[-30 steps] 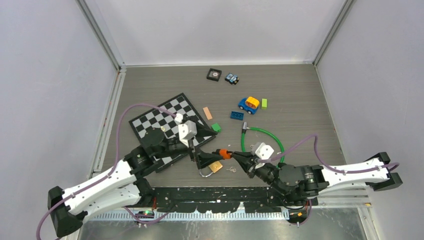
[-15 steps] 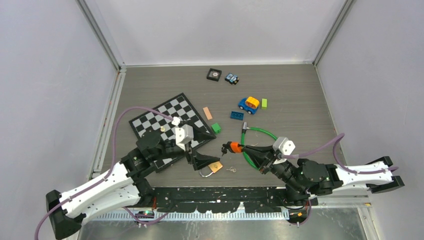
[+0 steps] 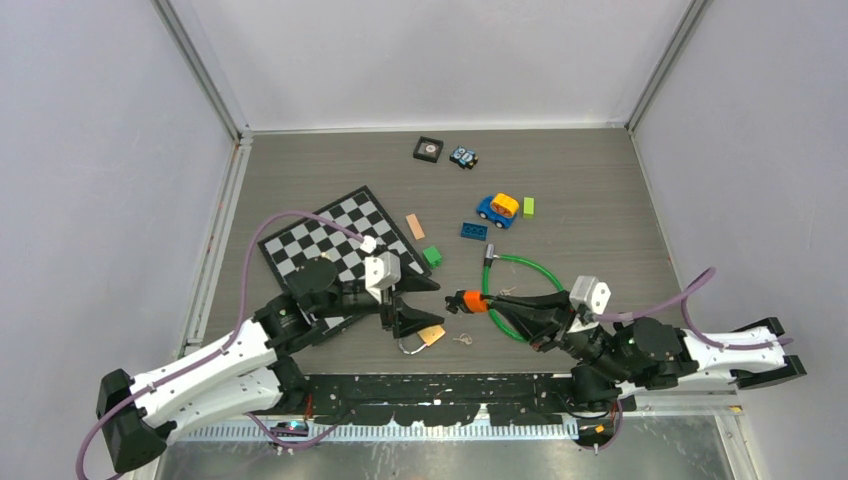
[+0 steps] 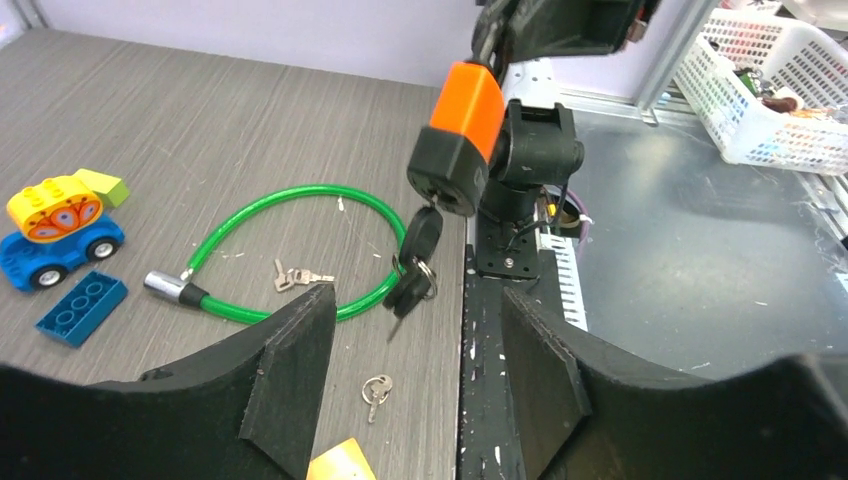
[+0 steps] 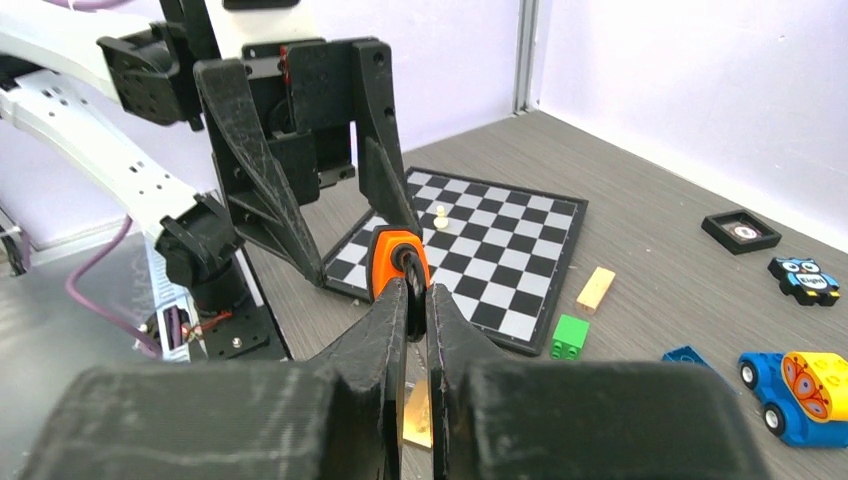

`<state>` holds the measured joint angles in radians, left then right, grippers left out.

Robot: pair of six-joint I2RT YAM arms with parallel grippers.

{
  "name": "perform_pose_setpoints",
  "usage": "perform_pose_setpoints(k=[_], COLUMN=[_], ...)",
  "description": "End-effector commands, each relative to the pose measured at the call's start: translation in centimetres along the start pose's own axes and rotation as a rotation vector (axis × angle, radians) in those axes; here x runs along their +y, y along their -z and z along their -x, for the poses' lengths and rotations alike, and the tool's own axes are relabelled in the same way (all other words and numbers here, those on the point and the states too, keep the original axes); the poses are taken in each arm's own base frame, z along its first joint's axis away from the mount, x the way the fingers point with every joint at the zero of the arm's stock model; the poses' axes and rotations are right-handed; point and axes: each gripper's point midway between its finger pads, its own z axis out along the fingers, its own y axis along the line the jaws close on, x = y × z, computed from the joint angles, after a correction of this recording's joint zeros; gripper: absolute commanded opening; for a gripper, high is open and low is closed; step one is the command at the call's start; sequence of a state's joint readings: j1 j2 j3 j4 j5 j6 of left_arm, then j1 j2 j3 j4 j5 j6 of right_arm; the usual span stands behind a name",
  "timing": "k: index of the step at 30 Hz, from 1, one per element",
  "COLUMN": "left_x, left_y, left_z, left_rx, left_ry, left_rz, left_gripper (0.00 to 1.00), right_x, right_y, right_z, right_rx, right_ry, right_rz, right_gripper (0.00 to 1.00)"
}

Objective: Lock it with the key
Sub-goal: Lock the lock.

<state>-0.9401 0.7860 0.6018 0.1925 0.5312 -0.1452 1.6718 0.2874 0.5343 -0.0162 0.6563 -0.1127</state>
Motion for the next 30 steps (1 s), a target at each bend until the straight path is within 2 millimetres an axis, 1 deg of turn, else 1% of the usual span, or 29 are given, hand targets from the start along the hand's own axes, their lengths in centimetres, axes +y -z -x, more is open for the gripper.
perform_pose_setpoints(k=[1, 5, 9, 10, 15, 22, 24, 28, 30], left_x=[-1.5, -1.4, -1.2, -1.3, -2.1, -2.9, -3.0, -3.2, -3.3], left_y=[0.0, -0.1, -0.4, -0.5, -1.2, -1.6, -1.6, -1.5, -1.5], left_z=[1.6, 1.6, 2.2, 2.6, 3.5, 2.9, 2.7, 2.3, 2.3], left_rx=[-0.076, -0.087, -0.115, -0.136, -0.19, -0.159, -0.155, -0.147, -0.146], left_ry=[-0.066, -0.062, -0.057, -0.054, -0.016, 0.021, 0.028, 0.042, 0.047], left_rz=[-0.091, -0.089, -0.084, -0.088, -0.151, -0.217, -0.225, -0.232, -0.234], left_gripper=[0.62, 0.62, 0.62, 0.62, 0.6, 0.56, 0.51, 0.34, 0.27], right_x=[-0.2, -0.4, 0.4, 0.6, 1.5, 2.2, 2.3, 2.2, 2.2], right_y=[0.7, 1.2, 1.2, 1.2, 0.7, 0.4, 0.4, 0.4, 0.5], right_z=[4.0, 4.5, 4.5, 4.4, 4.0, 4.0, 3.9, 3.9, 4.0], right_rx=[-0.147, -0.178, -0.176, -0.173, -0.156, -0.157, -0.156, -0.162, -0.168], right_ry=[-0.103, -0.133, -0.142, -0.141, -0.127, -0.123, -0.124, -0.124, -0.125], right_rz=[0.027, 0.038, 0.077, 0.087, 0.115, 0.137, 0.139, 0.139, 0.137], right_gripper=[0.01, 0.01, 0.01, 0.01, 0.01, 0.01, 0.01, 0.01, 0.01])
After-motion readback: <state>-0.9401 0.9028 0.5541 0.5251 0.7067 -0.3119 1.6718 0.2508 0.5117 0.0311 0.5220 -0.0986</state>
